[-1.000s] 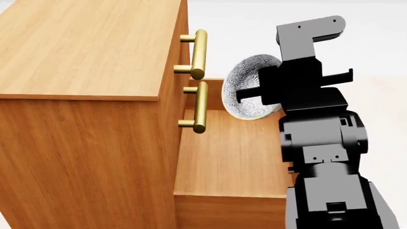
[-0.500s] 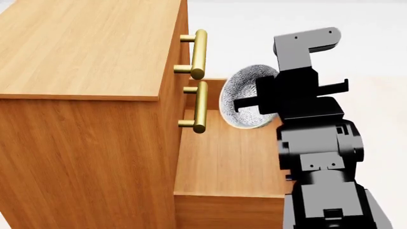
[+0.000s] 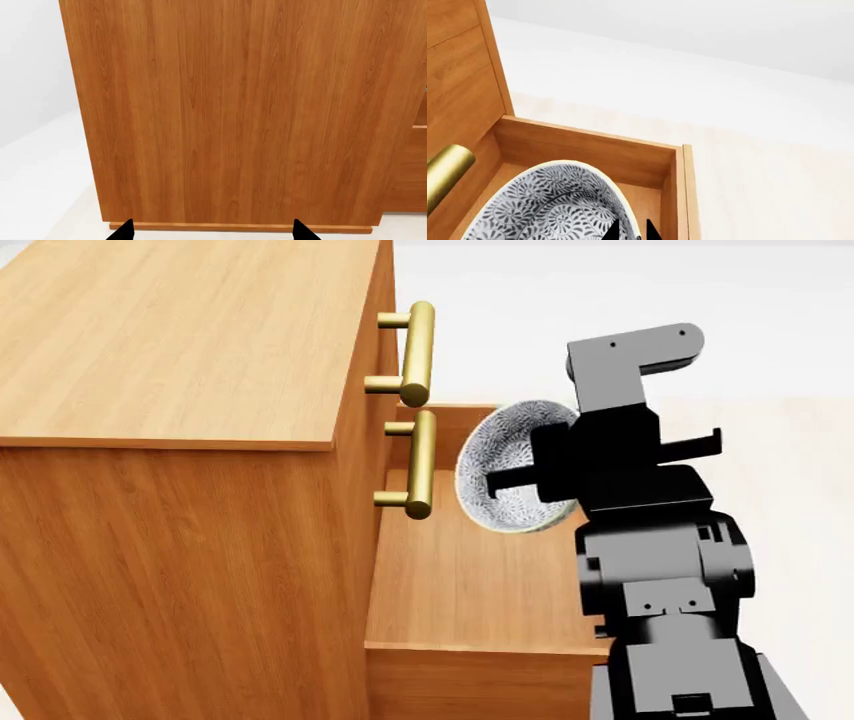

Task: Put the bowl in the bottom drawer of the cabinet and close it.

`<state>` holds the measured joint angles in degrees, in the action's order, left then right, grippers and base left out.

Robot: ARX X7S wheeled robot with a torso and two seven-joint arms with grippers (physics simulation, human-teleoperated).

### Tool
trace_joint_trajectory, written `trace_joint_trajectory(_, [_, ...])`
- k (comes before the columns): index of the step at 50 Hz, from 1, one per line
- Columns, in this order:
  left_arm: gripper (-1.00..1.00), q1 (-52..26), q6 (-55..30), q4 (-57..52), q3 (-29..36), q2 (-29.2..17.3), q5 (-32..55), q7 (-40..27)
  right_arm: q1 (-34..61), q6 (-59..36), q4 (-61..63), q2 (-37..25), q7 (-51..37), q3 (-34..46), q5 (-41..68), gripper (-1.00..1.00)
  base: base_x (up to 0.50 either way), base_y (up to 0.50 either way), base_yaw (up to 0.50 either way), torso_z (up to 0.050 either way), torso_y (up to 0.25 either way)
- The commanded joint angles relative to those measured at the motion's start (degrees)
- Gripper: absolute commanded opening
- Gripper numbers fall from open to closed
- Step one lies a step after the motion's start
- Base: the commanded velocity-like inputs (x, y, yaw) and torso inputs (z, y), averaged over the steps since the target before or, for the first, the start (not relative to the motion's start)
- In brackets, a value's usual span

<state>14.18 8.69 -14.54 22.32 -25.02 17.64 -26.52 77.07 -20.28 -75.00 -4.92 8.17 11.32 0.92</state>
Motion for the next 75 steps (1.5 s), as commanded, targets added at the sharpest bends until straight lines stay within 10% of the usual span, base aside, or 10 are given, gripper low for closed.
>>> trace_joint_trajectory(1, [1.00, -0.06, -0.05, -0.08, 0.09, -0.12, 0.12, -0.11, -0.30, -0.05, 0.07, 0.11, 0.48, -0.32, -0.23, -1.00, 0.00, 0.00, 0.00, 0.000, 0.000])
trace_joint_trajectory(75, [1.00, -0.28, 0.38, -0.06, 0.72, -0.69, 0.72, -0.59, -1.32, -8.72, 0.07, 1.35, 6.39, -5.31, 1.79, -1.00, 0.00, 0.00, 0.00, 0.000, 0.000])
